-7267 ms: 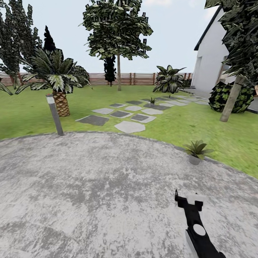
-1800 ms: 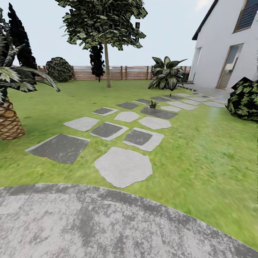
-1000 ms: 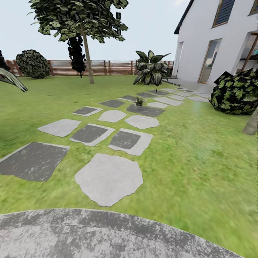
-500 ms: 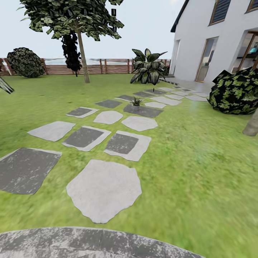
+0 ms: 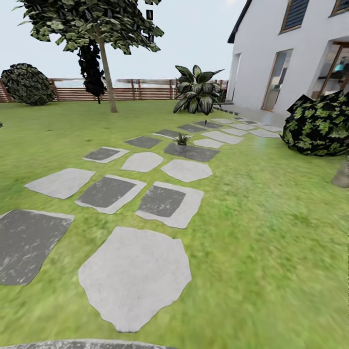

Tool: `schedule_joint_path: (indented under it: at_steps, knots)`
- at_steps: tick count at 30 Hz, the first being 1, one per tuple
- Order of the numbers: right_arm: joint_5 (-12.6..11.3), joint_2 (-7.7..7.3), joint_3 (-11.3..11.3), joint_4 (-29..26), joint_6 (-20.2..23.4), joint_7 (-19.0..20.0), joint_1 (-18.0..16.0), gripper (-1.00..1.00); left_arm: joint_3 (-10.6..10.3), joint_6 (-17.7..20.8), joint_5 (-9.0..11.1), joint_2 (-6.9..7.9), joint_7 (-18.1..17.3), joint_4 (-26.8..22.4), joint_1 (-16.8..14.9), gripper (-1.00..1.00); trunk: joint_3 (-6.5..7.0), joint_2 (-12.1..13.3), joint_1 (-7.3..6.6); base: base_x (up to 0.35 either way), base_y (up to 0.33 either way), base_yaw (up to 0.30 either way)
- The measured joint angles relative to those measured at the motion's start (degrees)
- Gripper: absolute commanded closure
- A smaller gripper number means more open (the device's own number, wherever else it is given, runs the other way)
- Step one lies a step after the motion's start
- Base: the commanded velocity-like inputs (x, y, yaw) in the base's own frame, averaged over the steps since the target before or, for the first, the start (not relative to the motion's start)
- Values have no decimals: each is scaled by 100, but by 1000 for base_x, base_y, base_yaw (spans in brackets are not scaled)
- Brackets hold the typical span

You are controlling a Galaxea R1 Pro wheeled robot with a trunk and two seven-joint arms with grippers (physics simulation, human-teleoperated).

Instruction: Pick up the pesticide atomizer in the garden and spray insectifuge to fully cover both potted plants in the garden.

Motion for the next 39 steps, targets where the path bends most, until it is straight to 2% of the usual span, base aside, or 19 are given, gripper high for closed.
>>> schedule_joint_path:
  at_steps: [18, 39]
  knots:
    - [0, 0, 7, 0, 0, 0, 0, -100, -3, 0, -3, -5, 0, 4, 0, -100, -96, 0, 0, 339, 0, -227]
    - [15, 9, 24, 10, -2, 3, -1, -100, 0, 0, -7, 0, 0, -6, 1, -100, -116, 0, 0, 339, 0, -10]
